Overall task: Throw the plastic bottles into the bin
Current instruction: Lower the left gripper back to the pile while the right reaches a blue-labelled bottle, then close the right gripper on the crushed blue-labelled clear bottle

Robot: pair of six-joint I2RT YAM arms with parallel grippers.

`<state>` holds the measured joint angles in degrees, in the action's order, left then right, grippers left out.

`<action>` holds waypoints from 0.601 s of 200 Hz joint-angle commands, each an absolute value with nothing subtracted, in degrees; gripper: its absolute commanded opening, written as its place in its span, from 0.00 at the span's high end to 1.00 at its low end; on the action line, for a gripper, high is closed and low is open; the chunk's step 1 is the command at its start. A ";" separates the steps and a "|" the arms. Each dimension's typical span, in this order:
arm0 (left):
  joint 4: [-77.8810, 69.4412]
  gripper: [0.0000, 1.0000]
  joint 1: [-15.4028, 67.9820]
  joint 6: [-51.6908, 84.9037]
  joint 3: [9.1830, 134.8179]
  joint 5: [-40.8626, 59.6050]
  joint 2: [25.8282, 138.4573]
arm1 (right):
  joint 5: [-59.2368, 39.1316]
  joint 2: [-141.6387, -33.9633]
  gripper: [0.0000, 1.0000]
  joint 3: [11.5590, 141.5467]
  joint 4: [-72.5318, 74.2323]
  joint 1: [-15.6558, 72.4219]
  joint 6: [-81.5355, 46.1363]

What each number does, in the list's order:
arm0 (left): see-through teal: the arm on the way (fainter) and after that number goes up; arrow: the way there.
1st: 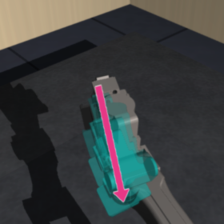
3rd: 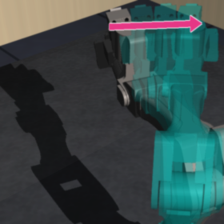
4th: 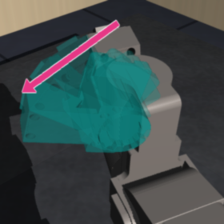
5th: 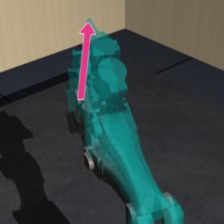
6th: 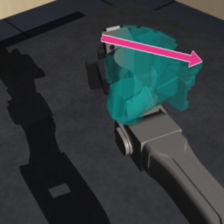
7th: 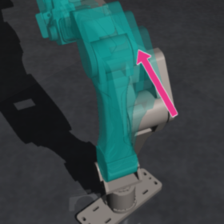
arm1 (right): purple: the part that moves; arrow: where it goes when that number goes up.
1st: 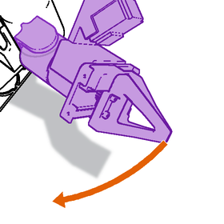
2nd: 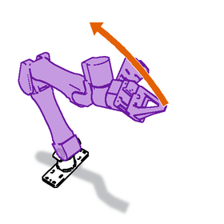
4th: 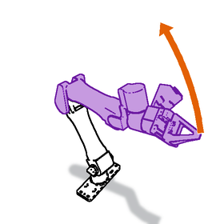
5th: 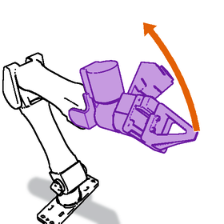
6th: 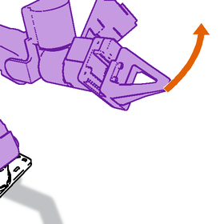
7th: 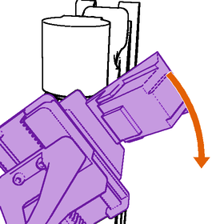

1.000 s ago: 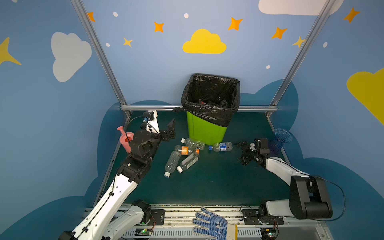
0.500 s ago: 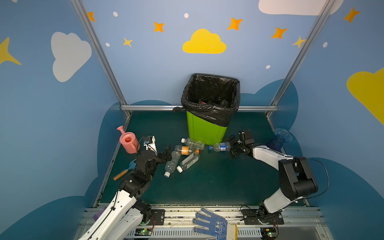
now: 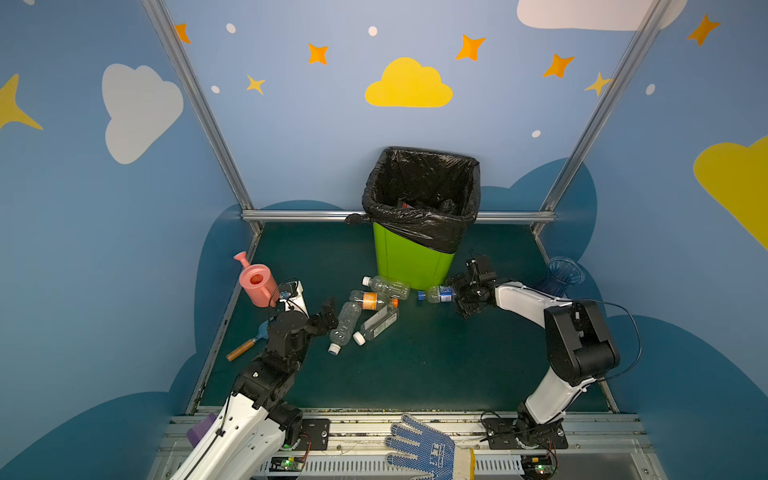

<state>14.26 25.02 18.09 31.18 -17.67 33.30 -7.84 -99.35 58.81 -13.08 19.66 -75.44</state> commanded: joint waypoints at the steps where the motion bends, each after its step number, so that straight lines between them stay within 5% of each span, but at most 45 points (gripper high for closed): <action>1: 14.68 0.00 24.71 18.44 30.59 -18.59 33.65 | -5.81 -101.08 0.17 60.61 -16.42 19.61 -71.18; 82: 14.42 0.00 24.62 18.64 30.25 -18.72 34.11 | -8.13 -102.60 0.42 60.21 -17.18 18.12 -59.81; 120: 13.70 0.00 24.61 18.97 29.82 -18.43 34.46 | -8.57 -100.47 0.39 59.79 -19.30 17.58 -54.98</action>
<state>14.13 24.84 18.37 30.83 -17.69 34.46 -8.56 -102.61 60.95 -15.62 18.06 -59.66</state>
